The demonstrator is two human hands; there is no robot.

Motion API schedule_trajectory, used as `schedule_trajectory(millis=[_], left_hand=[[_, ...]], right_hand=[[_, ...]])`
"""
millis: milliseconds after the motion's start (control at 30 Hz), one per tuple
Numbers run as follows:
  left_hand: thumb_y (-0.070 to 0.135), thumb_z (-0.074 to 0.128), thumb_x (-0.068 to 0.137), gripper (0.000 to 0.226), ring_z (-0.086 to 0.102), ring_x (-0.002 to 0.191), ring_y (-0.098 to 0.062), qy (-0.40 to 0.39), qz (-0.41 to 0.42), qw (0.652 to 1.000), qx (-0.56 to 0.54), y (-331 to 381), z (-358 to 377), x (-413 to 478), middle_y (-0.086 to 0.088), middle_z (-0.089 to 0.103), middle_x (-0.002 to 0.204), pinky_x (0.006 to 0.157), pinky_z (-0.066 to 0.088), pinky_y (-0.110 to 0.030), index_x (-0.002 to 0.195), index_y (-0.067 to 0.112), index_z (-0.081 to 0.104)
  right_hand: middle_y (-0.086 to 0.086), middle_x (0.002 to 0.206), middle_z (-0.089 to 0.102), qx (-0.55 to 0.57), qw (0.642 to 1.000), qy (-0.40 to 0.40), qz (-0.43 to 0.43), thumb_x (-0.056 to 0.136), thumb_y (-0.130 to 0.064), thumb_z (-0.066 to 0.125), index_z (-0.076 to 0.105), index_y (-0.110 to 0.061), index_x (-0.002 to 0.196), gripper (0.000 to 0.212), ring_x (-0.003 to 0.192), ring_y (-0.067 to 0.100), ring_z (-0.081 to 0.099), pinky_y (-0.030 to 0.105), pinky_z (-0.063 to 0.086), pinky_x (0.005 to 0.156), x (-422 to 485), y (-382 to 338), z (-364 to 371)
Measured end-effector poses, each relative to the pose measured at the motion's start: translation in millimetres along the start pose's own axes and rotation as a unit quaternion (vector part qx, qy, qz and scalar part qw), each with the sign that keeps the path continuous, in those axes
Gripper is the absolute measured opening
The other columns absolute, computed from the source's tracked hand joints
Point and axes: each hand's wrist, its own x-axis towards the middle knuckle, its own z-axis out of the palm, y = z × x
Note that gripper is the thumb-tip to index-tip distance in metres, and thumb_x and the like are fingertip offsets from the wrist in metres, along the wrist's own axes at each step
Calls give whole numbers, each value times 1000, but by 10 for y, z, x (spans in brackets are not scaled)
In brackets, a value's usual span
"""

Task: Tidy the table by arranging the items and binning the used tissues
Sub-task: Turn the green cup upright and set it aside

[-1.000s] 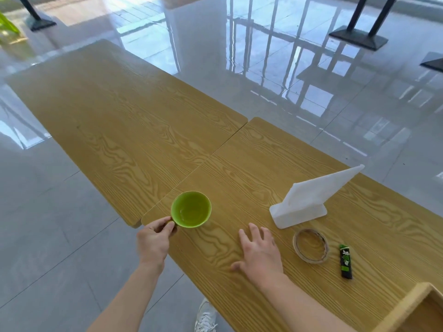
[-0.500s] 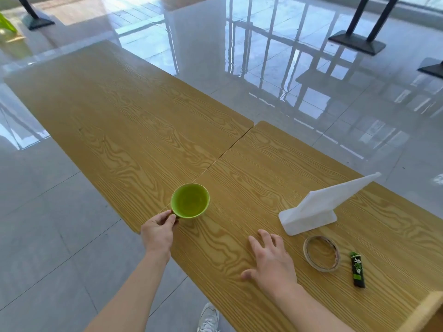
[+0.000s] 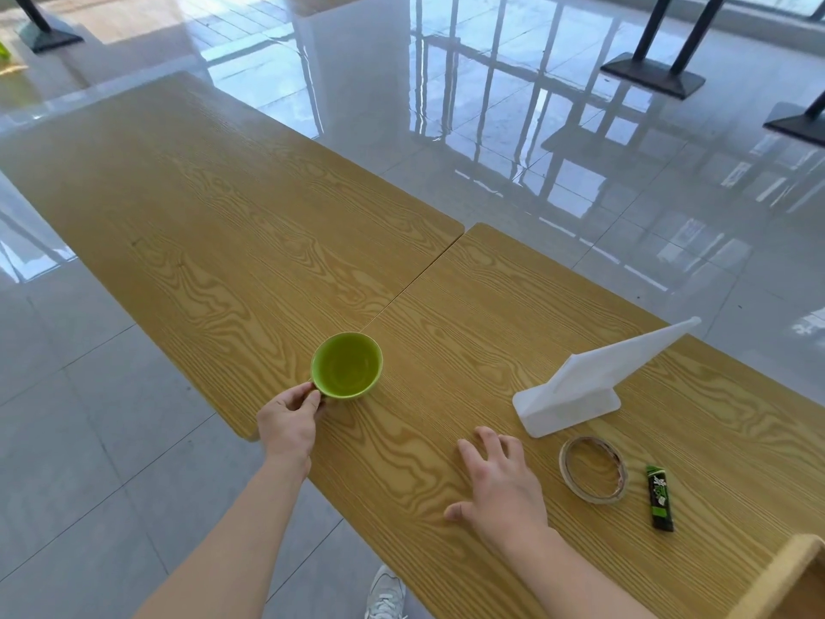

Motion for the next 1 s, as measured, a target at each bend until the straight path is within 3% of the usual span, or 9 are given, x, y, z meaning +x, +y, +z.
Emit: schedule_trajectory(millis=[233, 433, 567, 767, 933, 1000], left_hand=[[-1, 68, 87, 17, 73, 86, -21, -9, 6, 1000, 3, 11, 36, 19, -10, 73, 98, 73, 60, -29, 91, 14, 71], [9, 69, 89, 24, 72, 90, -16, -31, 21, 999, 26, 3, 14, -40, -5, 70, 106, 76, 58, -28, 113, 15, 67], [16, 67, 88, 39, 62, 106, -17, -15, 34, 992, 120, -2, -36, -137, 0, 64, 113, 91, 52, -37, 127, 17, 58], [16, 66, 85, 44, 55, 98, -16, 3, 129, 939, 320, -135, -6, -546, -5, 57, 115, 85, 46, -38, 128, 14, 54], [13, 63, 86, 42, 56, 107, -24, -1, 119, 926, 359, -158, -32, -774, -10, 55, 120, 89, 47, -44, 128, 12, 55], [12, 64, 86, 40, 55, 106, -24, -33, 130, 917, 375, -170, -9, -888, -10, 55, 119, 88, 48, -45, 126, 12, 57]], right_hand=[[-4, 158, 17, -1, 1000, 7, -2, 65, -72, 71, 28, -38, 145, 96, 139, 26, 14, 40, 37, 111, -6, 13, 7], [-4, 158, 17, 0, 1000, 11, -2, 65, -71, 71, 29, -37, 145, 96, 139, 25, 15, 40, 38, 110, -9, 15, 21], [-4, 158, 17, 1, 1000, 10, 0, 65, -72, 71, 29, -38, 144, 96, 139, 25, 15, 40, 38, 110, -6, 20, 37], [-5, 159, 15, 9, 1000, 5, 16, 66, -72, 70, 27, -38, 146, 97, 141, 26, 14, 40, 36, 110, -60, 69, -4], [-5, 164, 2, 19, 1000, -24, -4, 79, -68, 62, 19, -35, 152, 90, 148, 26, 0, 45, 17, 120, -74, 40, 27], [-4, 164, 7, 61, 998, -19, -3, 86, -59, 60, 28, -31, 150, 76, 150, 23, -1, 44, 14, 122, -145, 71, 28]])
